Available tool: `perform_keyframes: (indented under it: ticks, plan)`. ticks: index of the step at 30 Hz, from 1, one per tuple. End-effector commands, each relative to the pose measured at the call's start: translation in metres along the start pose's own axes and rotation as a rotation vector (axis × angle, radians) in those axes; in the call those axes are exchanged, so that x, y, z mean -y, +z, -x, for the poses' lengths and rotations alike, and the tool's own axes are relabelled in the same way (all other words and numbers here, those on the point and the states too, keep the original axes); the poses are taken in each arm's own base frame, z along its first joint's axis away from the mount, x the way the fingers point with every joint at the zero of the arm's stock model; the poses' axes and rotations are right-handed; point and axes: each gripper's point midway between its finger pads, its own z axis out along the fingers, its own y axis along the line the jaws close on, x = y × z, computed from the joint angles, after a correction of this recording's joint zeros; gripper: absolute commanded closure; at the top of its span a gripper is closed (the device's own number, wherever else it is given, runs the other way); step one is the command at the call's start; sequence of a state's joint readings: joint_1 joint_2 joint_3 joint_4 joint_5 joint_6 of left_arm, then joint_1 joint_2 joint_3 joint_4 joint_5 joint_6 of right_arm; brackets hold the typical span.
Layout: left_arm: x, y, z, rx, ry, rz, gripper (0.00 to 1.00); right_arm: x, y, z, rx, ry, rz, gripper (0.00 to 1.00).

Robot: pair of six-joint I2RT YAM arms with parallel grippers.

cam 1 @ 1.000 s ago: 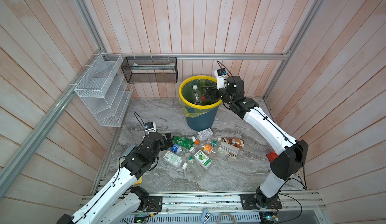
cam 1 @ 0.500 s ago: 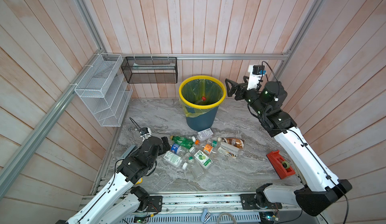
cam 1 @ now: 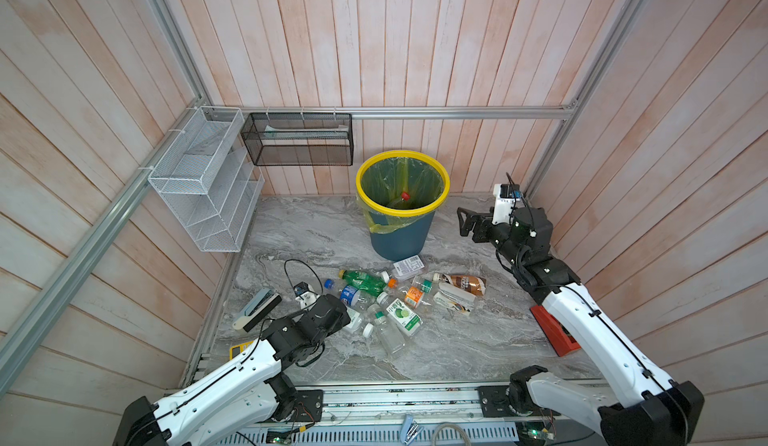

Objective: Throw the plastic bottles in the bin
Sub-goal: 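Reach the left gripper down to the square clear green-print bottle while the right arm withdraws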

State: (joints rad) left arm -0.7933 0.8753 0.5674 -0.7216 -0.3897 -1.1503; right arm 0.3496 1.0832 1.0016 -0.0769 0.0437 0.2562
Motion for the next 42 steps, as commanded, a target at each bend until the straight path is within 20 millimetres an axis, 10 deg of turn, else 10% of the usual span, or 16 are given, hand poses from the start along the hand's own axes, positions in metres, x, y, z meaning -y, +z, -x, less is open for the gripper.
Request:
perform_keyframes:
  ticks: [1, 19, 42]
  plan:
    - [0.014, 0.007, -0.004, -0.024, -0.021, -0.023, 0.01, 0.016, -0.009, -0.011, 0.009, 0.032, -0.061, 0.00]
    - [0.044, 0.044, -0.018, -0.108, 0.095, 0.019, 0.02, 0.078, -0.036, -0.077, -0.061, 0.106, -0.206, 0.01]
    - [0.000, 0.058, -0.026, -0.154, 0.104, 0.140, 0.09, 0.091, -0.033, -0.087, -0.075, 0.134, -0.203, 0.01]
